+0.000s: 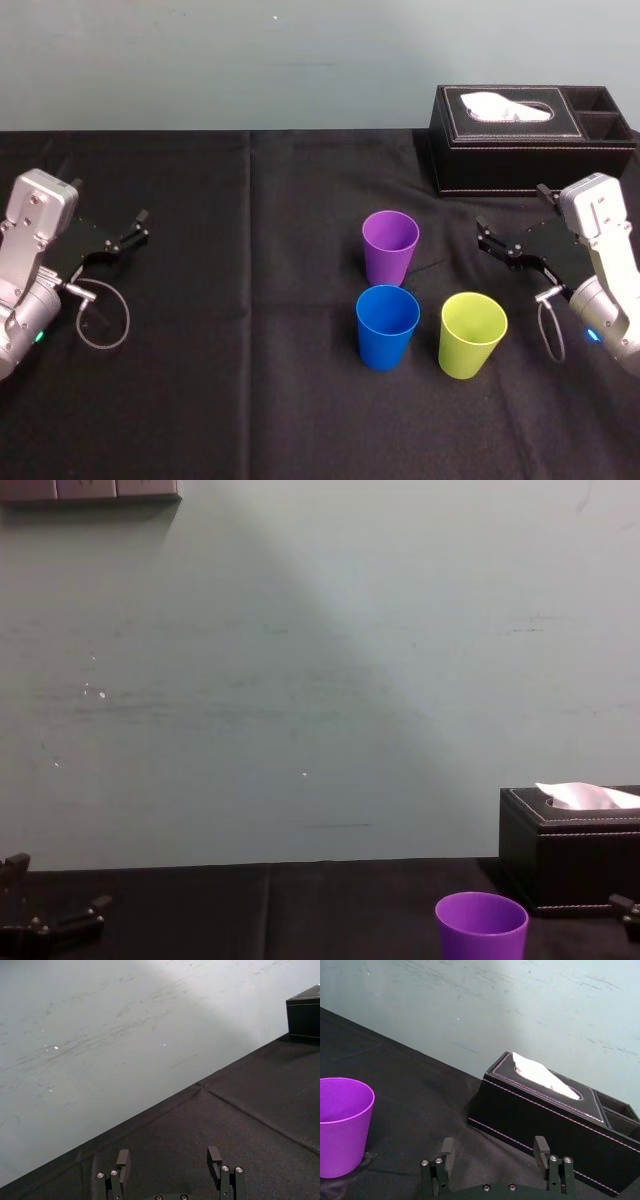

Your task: Stack the three plastic cups sequentially using one hand.

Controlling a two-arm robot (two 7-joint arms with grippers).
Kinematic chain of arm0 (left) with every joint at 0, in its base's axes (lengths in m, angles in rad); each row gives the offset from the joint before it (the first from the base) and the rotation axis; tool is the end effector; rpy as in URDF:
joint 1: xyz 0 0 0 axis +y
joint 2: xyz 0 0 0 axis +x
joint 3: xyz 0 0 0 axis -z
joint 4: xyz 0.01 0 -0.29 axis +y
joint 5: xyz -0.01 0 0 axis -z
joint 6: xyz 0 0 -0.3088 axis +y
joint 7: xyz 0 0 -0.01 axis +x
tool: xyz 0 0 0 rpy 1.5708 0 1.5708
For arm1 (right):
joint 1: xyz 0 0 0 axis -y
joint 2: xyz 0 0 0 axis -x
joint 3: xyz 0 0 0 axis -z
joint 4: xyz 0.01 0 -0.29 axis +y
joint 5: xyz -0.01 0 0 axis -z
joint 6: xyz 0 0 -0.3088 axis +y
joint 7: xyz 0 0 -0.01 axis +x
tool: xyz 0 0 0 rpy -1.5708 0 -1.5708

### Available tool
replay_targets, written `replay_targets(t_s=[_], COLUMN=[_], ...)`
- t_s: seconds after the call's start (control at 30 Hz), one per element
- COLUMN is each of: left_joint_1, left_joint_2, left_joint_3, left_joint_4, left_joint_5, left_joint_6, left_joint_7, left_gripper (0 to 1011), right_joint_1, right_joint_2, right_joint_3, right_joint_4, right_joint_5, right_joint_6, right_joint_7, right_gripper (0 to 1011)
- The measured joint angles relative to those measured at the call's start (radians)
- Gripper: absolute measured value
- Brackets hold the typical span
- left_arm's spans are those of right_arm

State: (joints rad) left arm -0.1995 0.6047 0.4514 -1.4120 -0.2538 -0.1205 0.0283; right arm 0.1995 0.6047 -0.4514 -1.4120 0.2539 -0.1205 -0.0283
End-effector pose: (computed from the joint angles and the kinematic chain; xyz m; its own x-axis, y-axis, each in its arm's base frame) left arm 0.3581 0.0827 -0.3023 0.2923 0.8802 0.3738 -0.9552 0.2873 0.0703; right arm 0.3581 -0.0827 -0.3023 0.2923 -0.8803 0.3737 0.9553 0.2873 -0.0703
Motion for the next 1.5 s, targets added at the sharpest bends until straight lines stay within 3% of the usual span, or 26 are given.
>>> replay_targets(t_s=[1.0, 1.23, 1.5], left_joint_1=[0.000, 0.000, 0.000], left_joint_2=[0.000, 0.000, 0.000], left_joint_3=[0.000, 0.000, 0.000], left_joint_4=[0.000, 0.000, 0.000], left_joint_5=[0.000, 0.000, 0.000], left_joint_6=[0.000, 0.000, 0.000], left_joint_7=[0.000, 0.000, 0.000], left_gripper=[1011, 1011, 1011], right_joint_1=[-0.001, -0.046, -0.156], right_joint_2=[-0.001, 0.011, 0.060], right_joint_3=[0.004, 0.060, 0.158], right_joint_4=[0.000, -0.029, -0.114], right_joint_5=[0.002, 0.081, 0.236], right_joint_6=[0.000, -0.017, -0.048], right_joint_7=[0.002, 0.067, 0.187], right_gripper=[1003, 1003, 1003])
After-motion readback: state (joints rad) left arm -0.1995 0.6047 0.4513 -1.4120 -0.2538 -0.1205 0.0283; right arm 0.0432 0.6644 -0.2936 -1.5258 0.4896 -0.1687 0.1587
